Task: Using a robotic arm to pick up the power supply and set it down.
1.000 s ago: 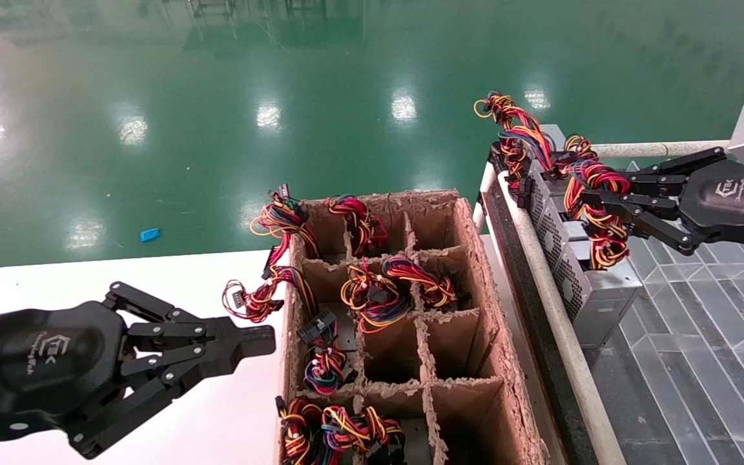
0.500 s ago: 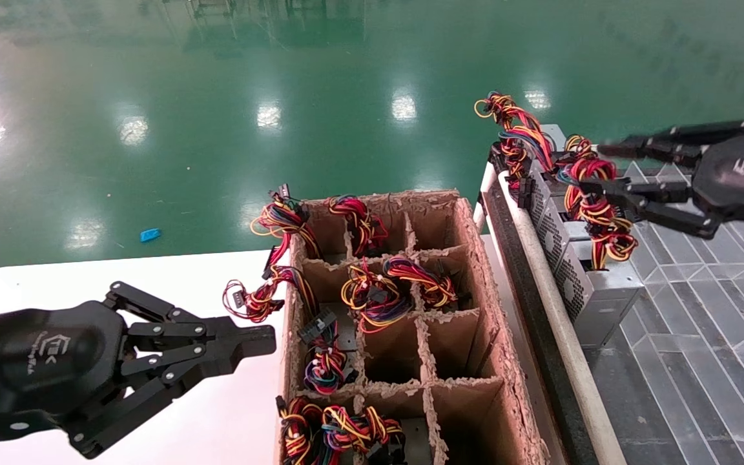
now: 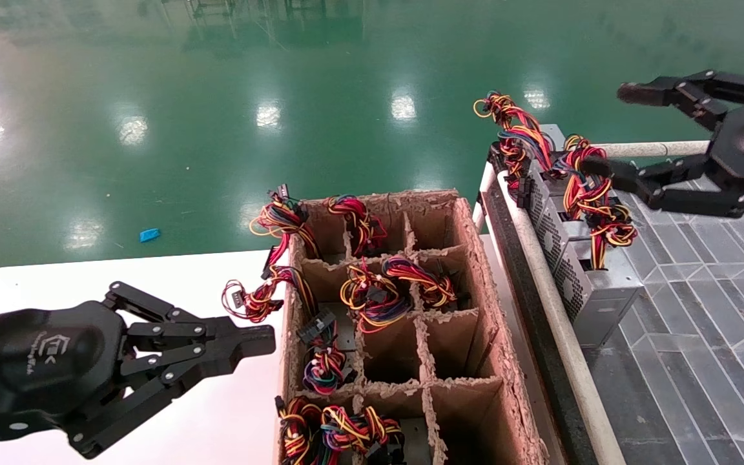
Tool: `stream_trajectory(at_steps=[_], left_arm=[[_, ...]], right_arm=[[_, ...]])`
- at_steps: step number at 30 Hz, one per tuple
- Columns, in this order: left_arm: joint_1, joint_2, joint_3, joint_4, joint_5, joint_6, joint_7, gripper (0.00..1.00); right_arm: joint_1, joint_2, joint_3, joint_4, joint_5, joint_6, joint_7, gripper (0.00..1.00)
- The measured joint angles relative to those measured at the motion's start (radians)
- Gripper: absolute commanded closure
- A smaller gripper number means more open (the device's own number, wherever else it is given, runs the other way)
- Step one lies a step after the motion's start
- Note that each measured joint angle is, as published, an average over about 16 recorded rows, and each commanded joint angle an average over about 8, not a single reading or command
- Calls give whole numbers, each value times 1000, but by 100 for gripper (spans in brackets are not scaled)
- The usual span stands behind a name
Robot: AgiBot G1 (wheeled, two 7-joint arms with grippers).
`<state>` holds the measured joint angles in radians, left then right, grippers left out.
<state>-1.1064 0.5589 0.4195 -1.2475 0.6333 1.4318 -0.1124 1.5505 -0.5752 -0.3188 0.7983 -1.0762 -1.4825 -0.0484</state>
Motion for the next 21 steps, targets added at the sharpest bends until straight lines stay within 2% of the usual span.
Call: stream_trajectory(at_steps=[21], left_arm=[[0,0,0,0,0,0,0,100]], right_arm=[[-179,-14,15,184,130,-4,89,0]])
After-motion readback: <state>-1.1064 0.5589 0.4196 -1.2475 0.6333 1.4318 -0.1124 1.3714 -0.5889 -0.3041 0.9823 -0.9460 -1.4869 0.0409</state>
